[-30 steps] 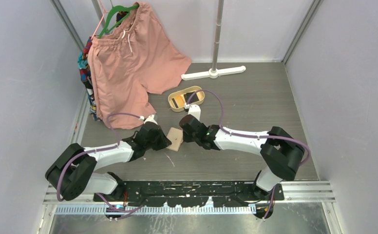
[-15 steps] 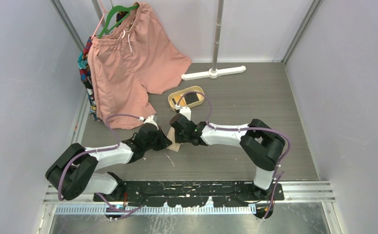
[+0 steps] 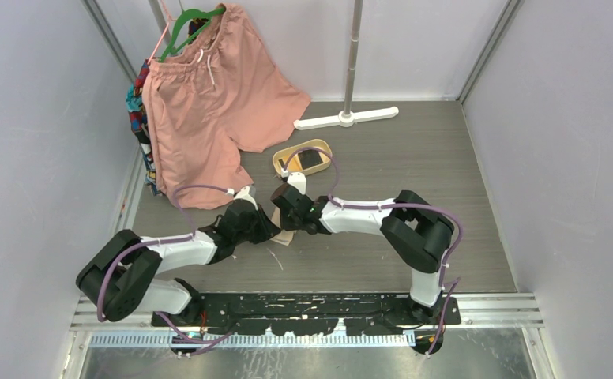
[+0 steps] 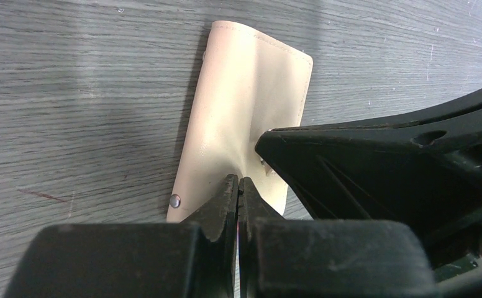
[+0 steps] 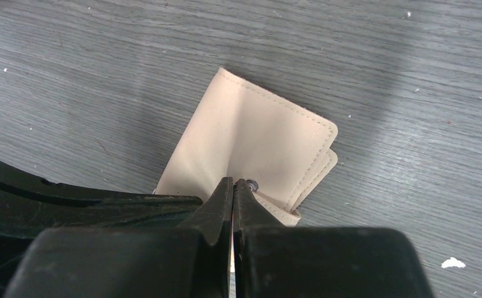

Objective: Take the credit cards out of the card holder

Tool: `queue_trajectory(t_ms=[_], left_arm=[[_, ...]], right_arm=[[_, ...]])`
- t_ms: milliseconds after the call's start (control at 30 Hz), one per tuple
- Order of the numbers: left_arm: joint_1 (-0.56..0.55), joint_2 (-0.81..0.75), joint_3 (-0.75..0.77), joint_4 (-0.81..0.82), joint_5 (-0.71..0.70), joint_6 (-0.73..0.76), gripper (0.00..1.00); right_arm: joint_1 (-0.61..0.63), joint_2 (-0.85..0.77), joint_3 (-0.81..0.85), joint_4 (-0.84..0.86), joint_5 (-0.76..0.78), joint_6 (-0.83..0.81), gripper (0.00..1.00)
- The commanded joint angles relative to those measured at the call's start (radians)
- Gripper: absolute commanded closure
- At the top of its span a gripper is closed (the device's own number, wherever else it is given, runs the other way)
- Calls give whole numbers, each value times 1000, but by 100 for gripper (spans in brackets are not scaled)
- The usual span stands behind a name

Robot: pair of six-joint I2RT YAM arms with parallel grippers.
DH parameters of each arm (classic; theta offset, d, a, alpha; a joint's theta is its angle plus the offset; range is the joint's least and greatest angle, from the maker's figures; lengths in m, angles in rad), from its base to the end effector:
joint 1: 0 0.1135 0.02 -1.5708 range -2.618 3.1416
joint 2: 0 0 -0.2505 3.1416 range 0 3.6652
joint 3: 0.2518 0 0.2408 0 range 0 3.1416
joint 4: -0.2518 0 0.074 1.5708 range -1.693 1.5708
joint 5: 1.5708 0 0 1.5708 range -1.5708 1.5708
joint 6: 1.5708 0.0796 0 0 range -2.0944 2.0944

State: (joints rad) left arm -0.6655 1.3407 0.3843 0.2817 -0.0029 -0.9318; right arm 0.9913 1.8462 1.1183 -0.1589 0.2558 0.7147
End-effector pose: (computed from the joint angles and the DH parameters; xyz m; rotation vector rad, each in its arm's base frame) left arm 0.2096 -0.1642 0.1055 -0.3187 2.3673 -0.8201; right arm 0.2346 0.3216 0.1272 -0.2284 2.4609 0.4532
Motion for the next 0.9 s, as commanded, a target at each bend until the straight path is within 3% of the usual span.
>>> queue_trajectory(t_ms=[0,333,867], left_arm=[[2,33,-23,-33,-22,30,100],[2,57,-18,-21,-14,28,100],[3,40,-26,-26,-14,30,100]], right_arm=[[1,-34,18,33,78,12,99],[-9,-76,3,28,135,0,99],[-13,-8,35,47,154,-9,99]])
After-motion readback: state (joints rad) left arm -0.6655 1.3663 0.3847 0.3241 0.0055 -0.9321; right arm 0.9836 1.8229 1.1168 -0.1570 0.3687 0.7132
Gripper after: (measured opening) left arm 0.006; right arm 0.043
